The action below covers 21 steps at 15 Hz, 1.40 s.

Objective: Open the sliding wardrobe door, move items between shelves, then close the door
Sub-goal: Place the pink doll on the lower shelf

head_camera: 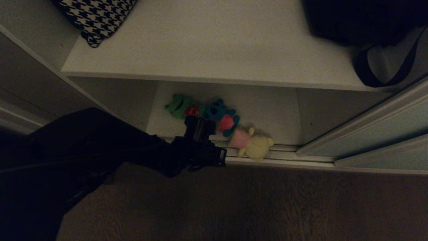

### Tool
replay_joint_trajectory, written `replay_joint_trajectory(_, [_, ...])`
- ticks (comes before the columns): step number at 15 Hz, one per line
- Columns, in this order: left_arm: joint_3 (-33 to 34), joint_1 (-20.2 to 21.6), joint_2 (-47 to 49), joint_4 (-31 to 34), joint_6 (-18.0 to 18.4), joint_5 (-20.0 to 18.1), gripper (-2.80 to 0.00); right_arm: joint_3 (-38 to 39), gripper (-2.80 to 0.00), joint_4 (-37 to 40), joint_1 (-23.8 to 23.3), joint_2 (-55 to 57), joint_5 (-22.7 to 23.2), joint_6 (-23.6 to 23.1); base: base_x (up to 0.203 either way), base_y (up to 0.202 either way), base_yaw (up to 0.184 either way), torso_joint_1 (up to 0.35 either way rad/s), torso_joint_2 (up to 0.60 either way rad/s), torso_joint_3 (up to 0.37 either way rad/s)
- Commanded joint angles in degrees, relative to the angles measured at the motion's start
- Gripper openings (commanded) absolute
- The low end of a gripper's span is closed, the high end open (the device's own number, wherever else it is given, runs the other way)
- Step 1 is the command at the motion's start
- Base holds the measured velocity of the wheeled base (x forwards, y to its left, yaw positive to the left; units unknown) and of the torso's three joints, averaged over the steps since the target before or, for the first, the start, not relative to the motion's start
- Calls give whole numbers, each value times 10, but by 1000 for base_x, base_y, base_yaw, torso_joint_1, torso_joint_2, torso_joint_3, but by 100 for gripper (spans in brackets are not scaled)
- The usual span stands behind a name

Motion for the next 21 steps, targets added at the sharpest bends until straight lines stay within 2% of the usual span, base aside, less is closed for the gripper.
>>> replay_joint_trajectory(1, [108,-1,-115,0,-1,1,-280,-1,-280,0,0,0,0,0,0,0,0,0,0,0])
replay_joint_trajectory(6, [276,2,-272,4,-16,14,-280,0,-280,0,0,0,0,0,0,0,0,0,0,0])
replay_joint_trajectory(9, [345,-2,-310,10,-19,18,-280,0,-280,0,0,0,0,0,0,0,0,0,0,0])
replay_joint_trajectory(12, [362,-20,-313,13,-22,10,-280,-1,-280,0,0,0,0,0,0,0,0,0,0,0])
replay_joint_trajectory(21, [360,-21,-286,10,-23,10,-280,-1,-280,0,0,0,0,0,0,0,0,2,2,-146])
